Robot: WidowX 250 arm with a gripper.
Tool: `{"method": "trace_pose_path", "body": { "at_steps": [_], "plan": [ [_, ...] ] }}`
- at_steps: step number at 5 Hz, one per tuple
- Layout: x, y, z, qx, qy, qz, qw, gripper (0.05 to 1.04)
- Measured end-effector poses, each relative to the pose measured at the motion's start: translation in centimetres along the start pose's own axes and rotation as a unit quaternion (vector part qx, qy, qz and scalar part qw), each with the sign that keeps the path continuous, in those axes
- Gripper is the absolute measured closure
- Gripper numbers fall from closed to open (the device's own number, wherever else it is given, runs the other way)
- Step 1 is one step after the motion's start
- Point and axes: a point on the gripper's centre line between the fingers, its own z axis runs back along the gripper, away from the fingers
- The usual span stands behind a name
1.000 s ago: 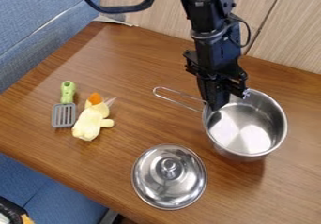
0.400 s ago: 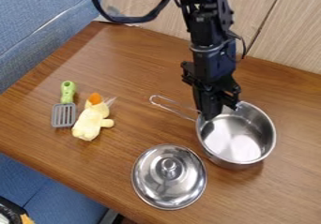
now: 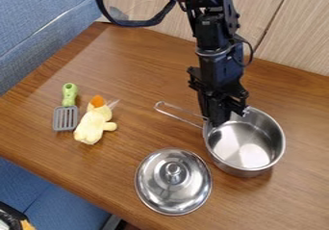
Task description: Move the silver pot to the centre of the table
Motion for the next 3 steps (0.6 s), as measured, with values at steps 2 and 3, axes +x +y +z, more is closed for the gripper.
{"method": "trace_pose_path", "body": {
  "at_steps": [2, 3],
  "plan": [
    [-0.1, 0.4, 0.8, 0.018, 0.002, 0.008, 0.9998, 0.242],
    [-0.2, 0.4, 1.4, 0.025, 0.002, 0.007, 0.9997, 0.066]
  ]
}}
